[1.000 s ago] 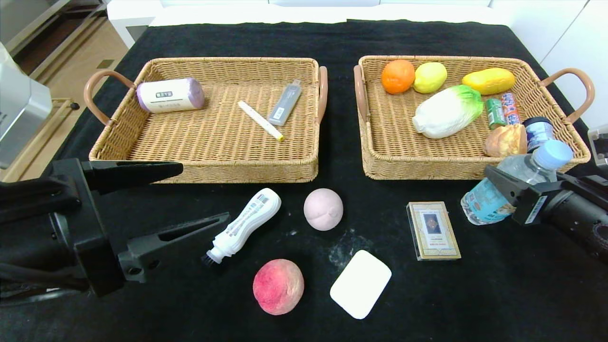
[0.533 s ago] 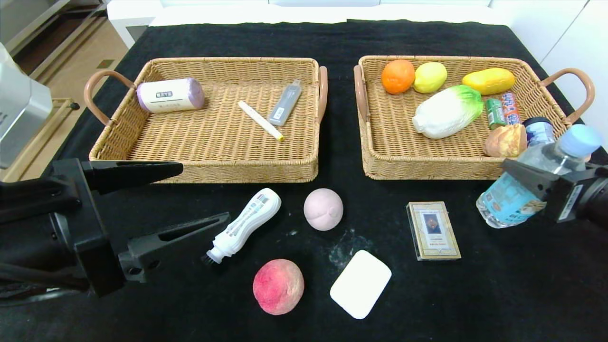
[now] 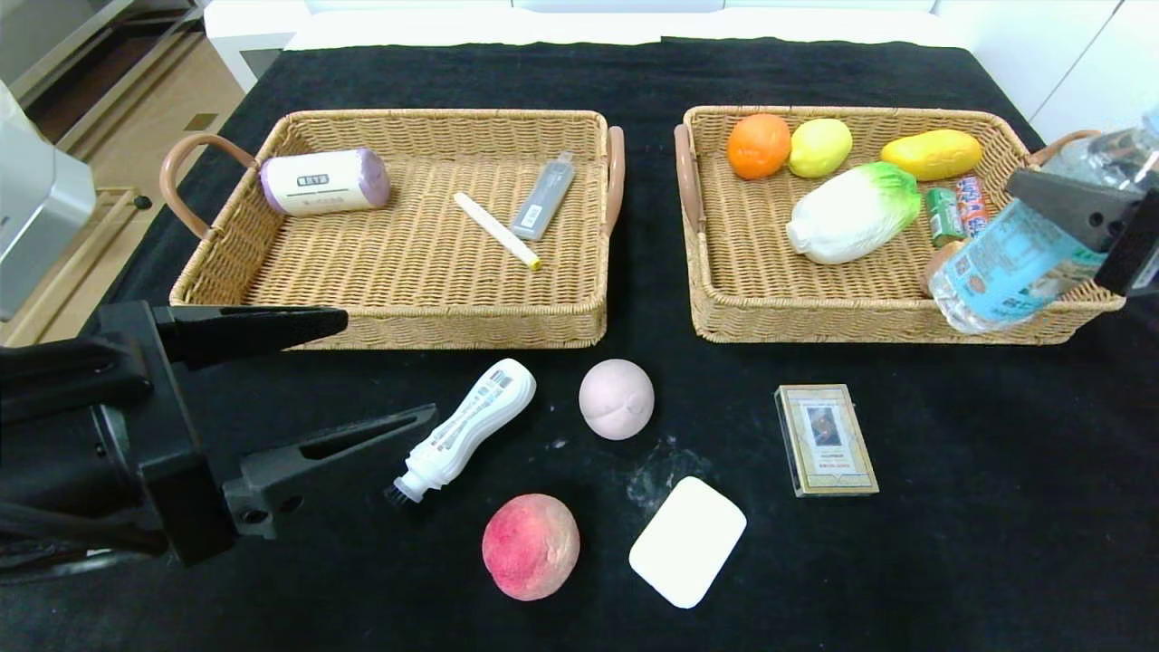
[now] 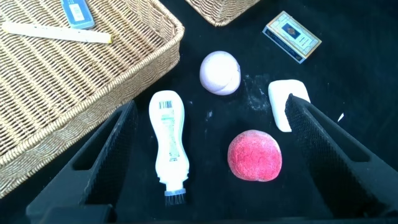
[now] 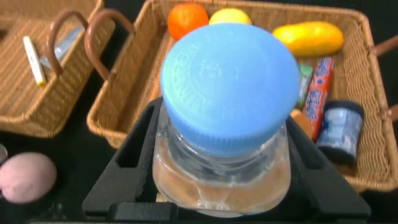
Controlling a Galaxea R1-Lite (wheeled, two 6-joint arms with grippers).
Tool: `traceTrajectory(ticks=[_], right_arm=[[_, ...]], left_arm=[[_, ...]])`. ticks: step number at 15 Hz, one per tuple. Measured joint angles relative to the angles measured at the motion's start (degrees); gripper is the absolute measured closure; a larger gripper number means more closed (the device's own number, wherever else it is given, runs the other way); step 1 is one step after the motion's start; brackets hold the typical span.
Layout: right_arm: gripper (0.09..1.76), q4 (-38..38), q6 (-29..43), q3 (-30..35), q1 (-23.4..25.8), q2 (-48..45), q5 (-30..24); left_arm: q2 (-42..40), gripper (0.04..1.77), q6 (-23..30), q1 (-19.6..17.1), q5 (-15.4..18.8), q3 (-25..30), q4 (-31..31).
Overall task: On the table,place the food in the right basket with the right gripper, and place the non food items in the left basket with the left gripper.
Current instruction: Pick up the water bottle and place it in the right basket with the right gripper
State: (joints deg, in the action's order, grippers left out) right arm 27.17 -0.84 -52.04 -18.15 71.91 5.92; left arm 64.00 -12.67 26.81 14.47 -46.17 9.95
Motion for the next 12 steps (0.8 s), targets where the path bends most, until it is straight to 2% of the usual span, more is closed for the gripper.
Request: traceTrajectory(ticks=[5, 12], right_arm=[[0.78, -0.9, 0.0, -11.1, -0.7, 7.1, 0.0], [0.78, -2.0, -0.1, -27.8, -4.2, 21.0, 0.0]], left_arm=[[0.0, 0.09, 0.0, 0.1, 0.1, 0.3, -0.1], [-0.5, 0.09, 0.0, 0.1, 0.0, 0.4, 0.0]])
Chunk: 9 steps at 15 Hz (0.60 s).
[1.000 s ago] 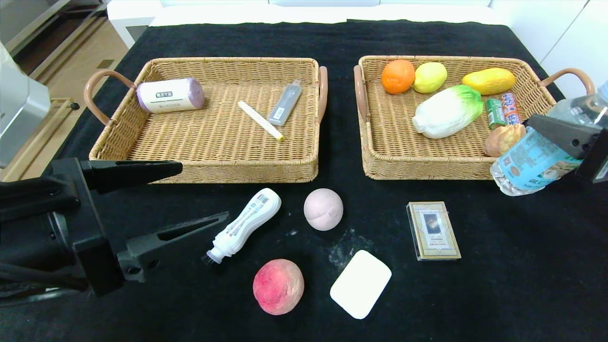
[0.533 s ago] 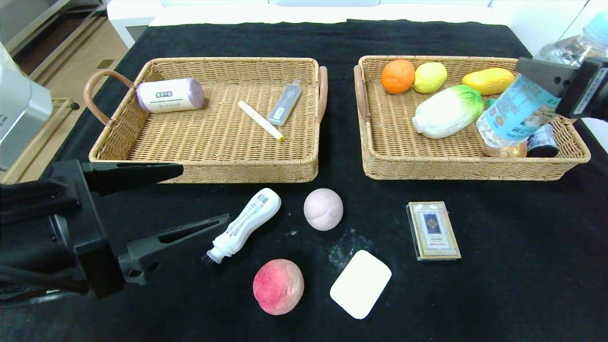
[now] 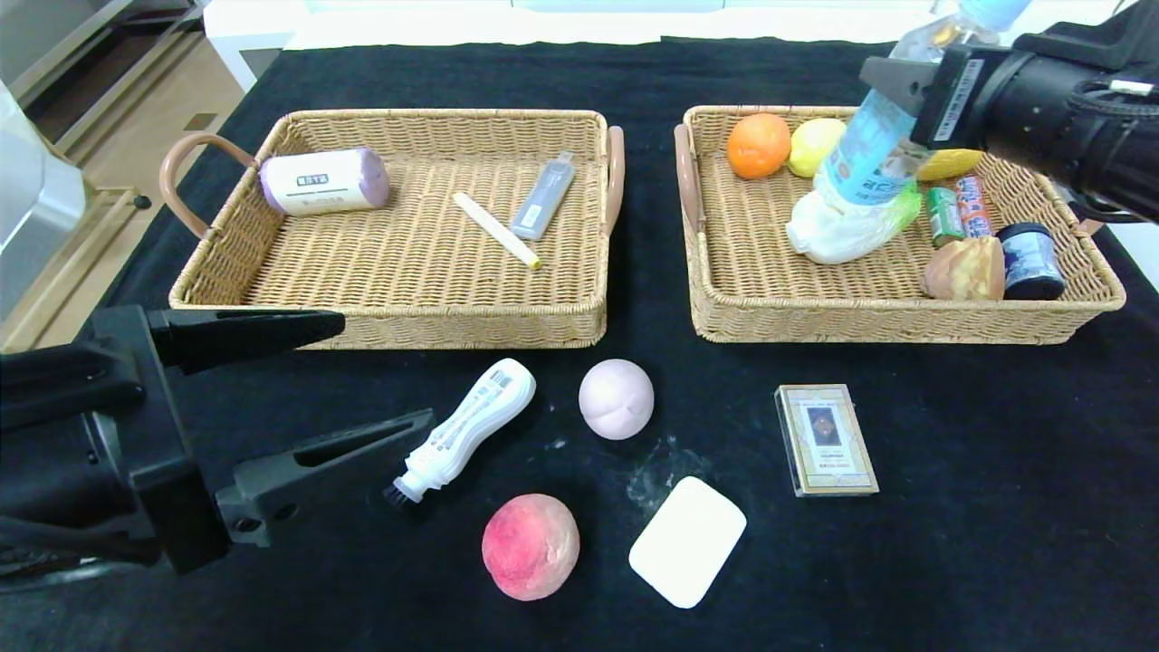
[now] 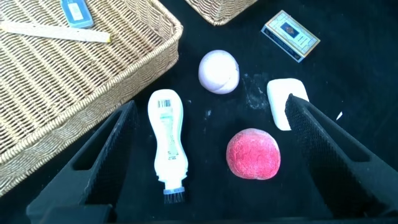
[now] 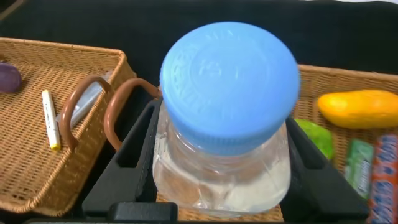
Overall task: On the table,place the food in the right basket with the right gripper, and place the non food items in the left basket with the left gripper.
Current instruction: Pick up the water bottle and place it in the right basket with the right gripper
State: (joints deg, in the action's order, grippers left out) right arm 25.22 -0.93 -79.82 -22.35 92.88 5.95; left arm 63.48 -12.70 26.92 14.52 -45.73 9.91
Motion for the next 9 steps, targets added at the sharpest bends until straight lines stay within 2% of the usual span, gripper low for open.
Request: traceTrajectory(ticks=[5, 9], right_arm=[[0.78, -0.6, 0.0, -11.3, -1.9, 10.0, 0.0], [0.78, -0.8, 0.0, -17.1, -2.8, 15.6, 0.0]], left_arm=[[-0.2, 0.09, -0.1, 0.0, 0.1, 0.0, -0.1], [-0.2, 0.09, -0.1, 0.0, 0.1, 0.0, -0.1]])
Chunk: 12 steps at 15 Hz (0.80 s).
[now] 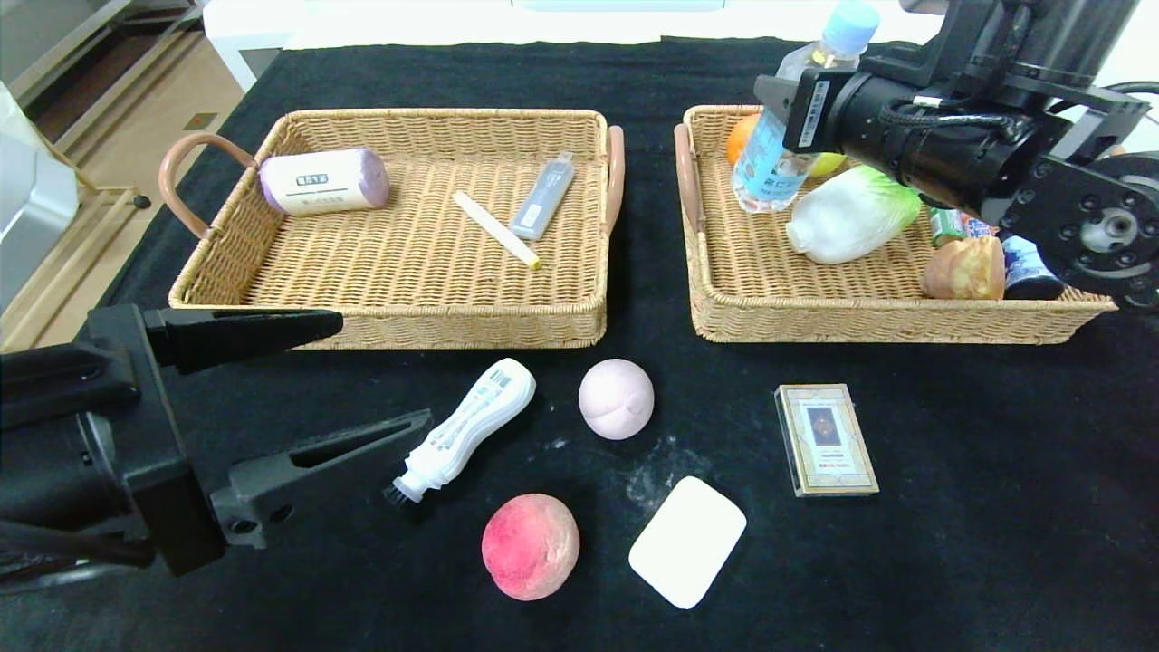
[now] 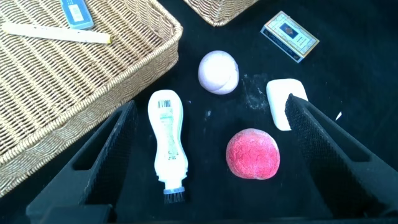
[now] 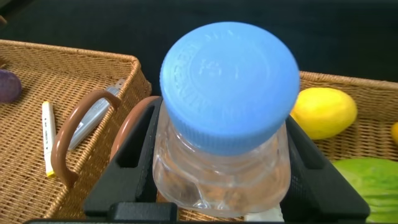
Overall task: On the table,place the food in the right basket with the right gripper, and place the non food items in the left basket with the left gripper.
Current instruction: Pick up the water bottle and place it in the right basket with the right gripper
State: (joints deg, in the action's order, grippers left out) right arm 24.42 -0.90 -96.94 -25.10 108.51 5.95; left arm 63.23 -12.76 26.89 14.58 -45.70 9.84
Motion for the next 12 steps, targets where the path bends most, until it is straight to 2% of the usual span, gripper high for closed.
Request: traceTrajectory(ticks=[5, 10, 12], right_arm=[[0.78, -1.2, 0.0, -5.1, -0.6, 4.9, 0.0], [0.78, -1.3, -0.1, -5.9, -0.6, 6.5, 0.1], [0.64, -1.1, -0.1, -6.1, -0.6, 6.5, 0.0]], left_arm=[[-0.1, 0.09, 0.0, 0.0, 0.0, 0.0, 0.0], [-0.1, 0.09, 0.0, 0.0, 0.0, 0.0, 0.0], [0.0, 0.09, 0.0, 0.0, 0.0, 0.0, 0.0]])
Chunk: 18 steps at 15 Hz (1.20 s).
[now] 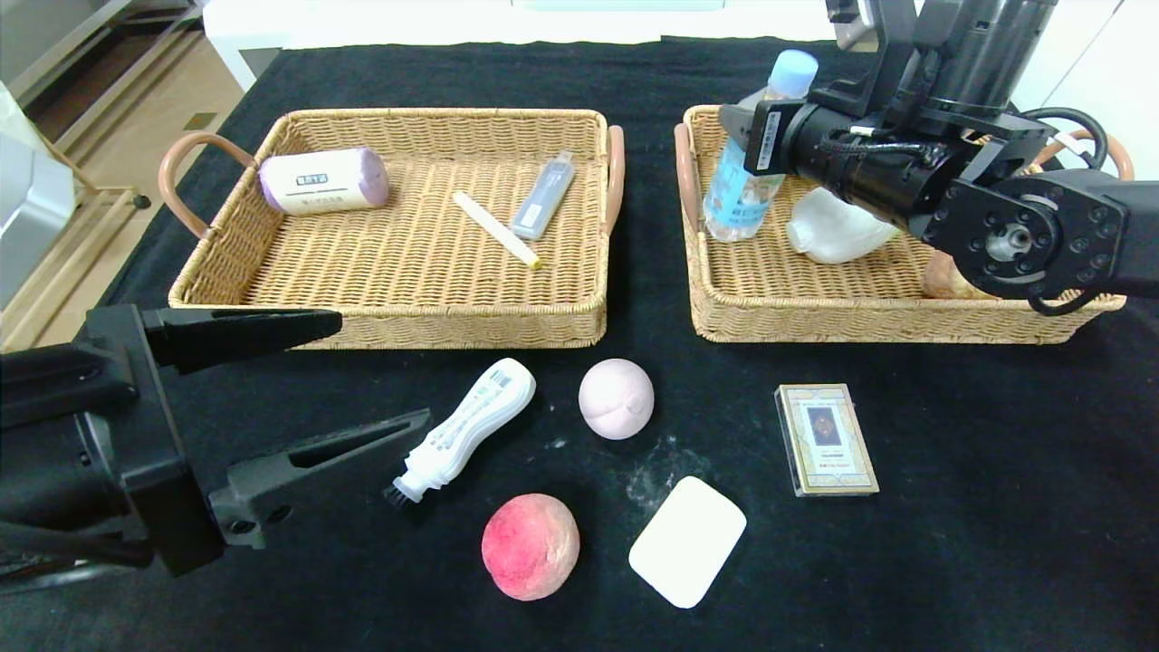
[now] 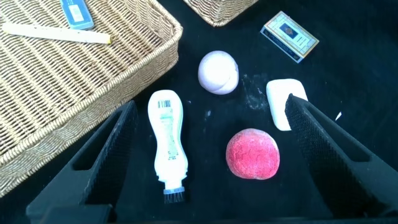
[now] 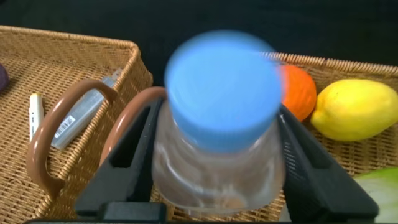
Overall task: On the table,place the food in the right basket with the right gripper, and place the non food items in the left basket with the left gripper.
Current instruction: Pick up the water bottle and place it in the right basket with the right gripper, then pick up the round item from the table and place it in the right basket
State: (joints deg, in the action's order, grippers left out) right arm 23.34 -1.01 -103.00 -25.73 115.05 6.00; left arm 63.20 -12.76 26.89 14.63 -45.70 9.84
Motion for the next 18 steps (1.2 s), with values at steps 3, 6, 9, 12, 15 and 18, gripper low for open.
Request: traceTrajectory(ticks=[3, 6, 9, 12, 15, 18], right_arm=[[0.48, -0.1, 0.0, 0.0, 0.1, 0.0, 0.0], [0.38, -0.5, 0.0, 0.3, 0.0, -0.2, 0.0], [0.30, -1.0, 0.0, 0.9, 0.0, -1.2, 0.0], [0.25, -3.3, 0.0, 2.2, -0.3, -3.4, -0.5], [0.22, -4.6, -0.1, 4.7, -0.9, -6.5, -1.2], [0.19, -5.6, -2.3, 10.4, -1.4, -11.4, -3.7]], left_arm=[[0.0, 0.09, 0.0, 0.0, 0.0, 0.0, -0.1], [0.0, 0.09, 0.0, 0.0, 0.1, 0.0, 0.0], [0.0, 0.09, 0.0, 0.0, 0.0, 0.0, 0.1], [0.0, 0.09, 0.0, 0.0, 0.0, 0.0, 0.1], [0.1, 0.09, 0.0, 0.0, 0.0, 0.0, 0.1], [0.1, 0.09, 0.0, 0.0, 0.0, 0.0, 0.1]])
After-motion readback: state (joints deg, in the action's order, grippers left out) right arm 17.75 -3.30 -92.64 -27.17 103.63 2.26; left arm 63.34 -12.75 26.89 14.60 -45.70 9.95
